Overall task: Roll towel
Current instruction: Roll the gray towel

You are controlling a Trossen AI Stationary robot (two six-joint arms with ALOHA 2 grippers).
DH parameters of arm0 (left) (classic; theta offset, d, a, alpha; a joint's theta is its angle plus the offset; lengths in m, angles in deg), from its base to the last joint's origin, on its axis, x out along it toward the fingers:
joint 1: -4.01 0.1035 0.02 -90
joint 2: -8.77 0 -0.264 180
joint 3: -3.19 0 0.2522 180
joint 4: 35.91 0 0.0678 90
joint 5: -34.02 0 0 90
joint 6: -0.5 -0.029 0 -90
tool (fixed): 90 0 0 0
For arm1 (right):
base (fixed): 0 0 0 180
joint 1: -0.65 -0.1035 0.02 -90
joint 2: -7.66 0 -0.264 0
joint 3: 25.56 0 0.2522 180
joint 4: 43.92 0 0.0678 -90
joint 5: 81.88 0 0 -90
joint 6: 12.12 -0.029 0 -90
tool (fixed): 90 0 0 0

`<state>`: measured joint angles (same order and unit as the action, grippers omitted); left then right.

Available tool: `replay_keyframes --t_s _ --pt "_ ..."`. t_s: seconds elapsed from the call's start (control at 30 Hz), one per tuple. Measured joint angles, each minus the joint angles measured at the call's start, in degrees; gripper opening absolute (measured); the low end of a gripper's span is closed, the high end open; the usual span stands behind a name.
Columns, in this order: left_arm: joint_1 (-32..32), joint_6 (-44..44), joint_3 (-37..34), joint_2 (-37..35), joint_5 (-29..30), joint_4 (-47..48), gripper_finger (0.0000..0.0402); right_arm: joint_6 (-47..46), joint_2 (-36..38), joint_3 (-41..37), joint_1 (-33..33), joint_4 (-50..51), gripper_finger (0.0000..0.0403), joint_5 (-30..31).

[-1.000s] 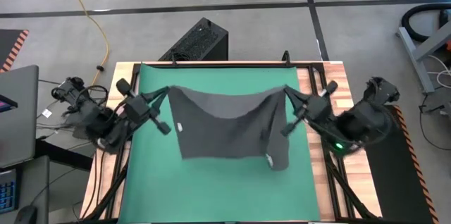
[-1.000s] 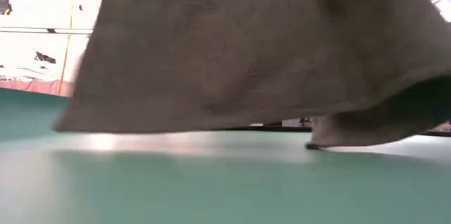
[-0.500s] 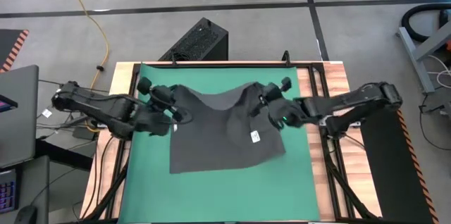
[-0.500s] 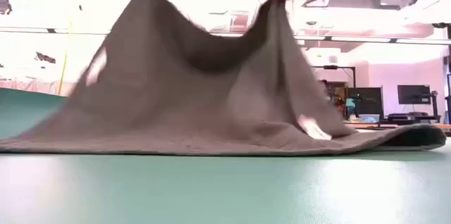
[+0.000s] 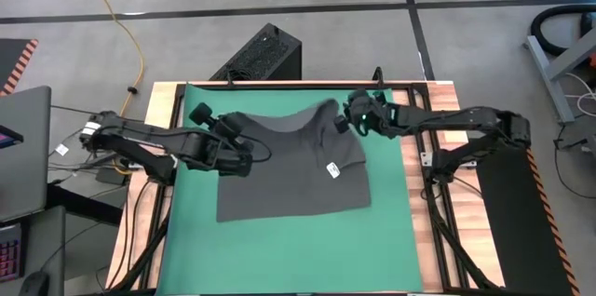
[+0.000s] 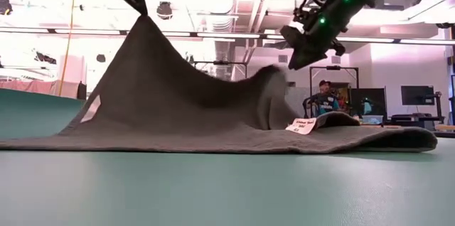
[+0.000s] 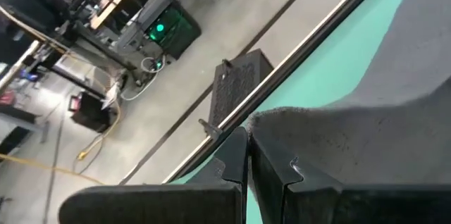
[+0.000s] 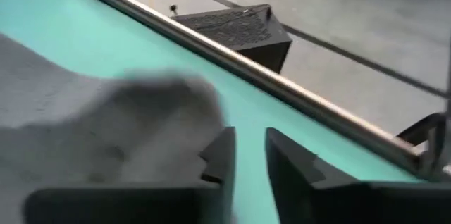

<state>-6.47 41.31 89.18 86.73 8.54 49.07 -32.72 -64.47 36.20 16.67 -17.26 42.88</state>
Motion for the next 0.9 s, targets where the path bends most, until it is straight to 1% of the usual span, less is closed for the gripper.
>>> replay_keyframes --t_s 0.13,0.2,0.27,0.3,0.37,0.43,0.5,0.67,0.83,0.9 --pt "1.0 0.0 0.0 0.1 -2.0 1.0 0.0 7.3 1.8 2.3 1.8 0.1 0.0186 -6.1" --pt "1.2 0.1 0.0 0.1 -2.8 1.8 0.0 11.9 3.4 3.9 1.5 0.5 0.0216 -12.4" --pt "1.3 0.6 0.0 -0.3 -2.8 3.0 0.0 16.1 4.7 5.9 0.0 4.1 0.0234 -19.8" --pt "1.2 0.7 0.0 -0.5 -2.7 3.4 0.0 18.3 5.2 6.6 -1.4 6.7 0.0238 -22.5" --pt "1.2 0.6 0.0 -0.4 -2.8 3.8 0.0 23.2 5.7 7.0 -5.3 13.0 0.0239 -24.7" --pt "1.2 0.6 0.0 -0.4 -2.8 3.8 0.0 27.6 4.9 6.8 -9.5 20.3 0.0237 -24.6" --pt "1.2 1.0 0.0 -0.4 -2.7 3.8 0.0 29.8 3.2 6.7 -13.4 24.0 0.0235 -23.0" --pt "1.2 1.3 0.0 -0.4 -2.8 3.9 0.0 30.2 -3.0 6.8 -20.0 23.4 0.0235 -19.9" --pt "1.2 0.4 0.0 -0.4 -3.5 3.9 0.0 31.7 -11.6 6.8 -22.7 23.4 0.0235 -18.5" --pt "1.2 0.3 0.0 -0.4 -4.2 4.0 0.0 31.8 -14.9 6.8 -23.2 23.3 0.0235 -15.9"
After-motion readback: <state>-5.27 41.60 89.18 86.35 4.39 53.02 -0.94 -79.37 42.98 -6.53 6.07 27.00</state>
